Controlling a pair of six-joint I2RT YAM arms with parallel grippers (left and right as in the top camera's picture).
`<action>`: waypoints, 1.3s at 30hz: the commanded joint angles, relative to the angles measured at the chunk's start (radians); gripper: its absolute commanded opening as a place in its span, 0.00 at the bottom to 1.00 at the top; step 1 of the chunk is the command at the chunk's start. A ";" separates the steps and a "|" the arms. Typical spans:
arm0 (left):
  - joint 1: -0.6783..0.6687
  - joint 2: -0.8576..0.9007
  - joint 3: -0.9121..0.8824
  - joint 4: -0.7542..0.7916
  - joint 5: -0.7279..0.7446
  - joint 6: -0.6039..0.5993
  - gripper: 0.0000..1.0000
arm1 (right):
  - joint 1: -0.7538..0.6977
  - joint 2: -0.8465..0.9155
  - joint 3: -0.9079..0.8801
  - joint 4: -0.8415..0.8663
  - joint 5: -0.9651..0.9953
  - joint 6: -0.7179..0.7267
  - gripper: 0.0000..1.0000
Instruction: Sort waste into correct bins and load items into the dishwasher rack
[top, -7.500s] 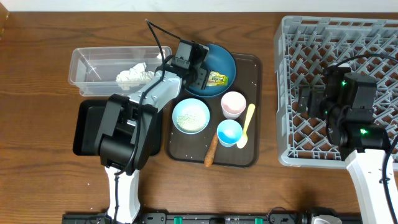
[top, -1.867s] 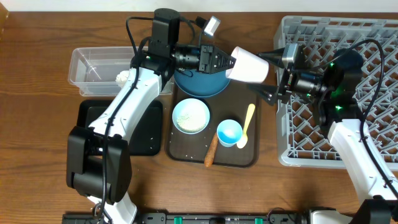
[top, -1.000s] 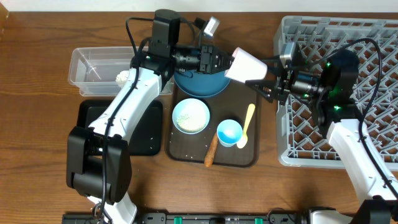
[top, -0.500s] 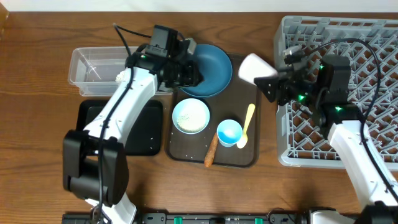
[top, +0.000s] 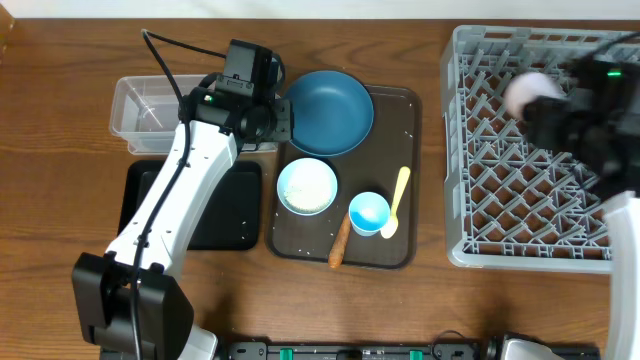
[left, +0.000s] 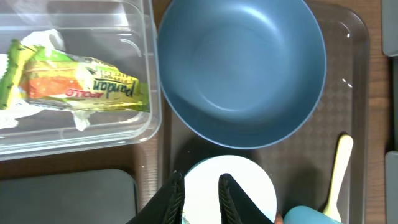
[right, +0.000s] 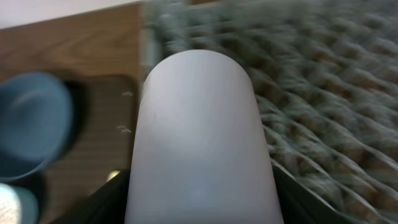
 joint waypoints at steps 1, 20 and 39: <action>0.002 -0.005 0.005 -0.002 -0.033 0.020 0.22 | -0.101 0.044 0.093 -0.073 0.066 0.033 0.05; 0.002 -0.005 0.005 -0.002 -0.033 0.020 0.22 | -0.534 0.416 0.278 -0.225 0.245 0.094 0.03; 0.002 -0.005 0.005 -0.002 -0.033 0.020 0.22 | -0.594 0.587 0.277 -0.190 0.182 0.100 0.54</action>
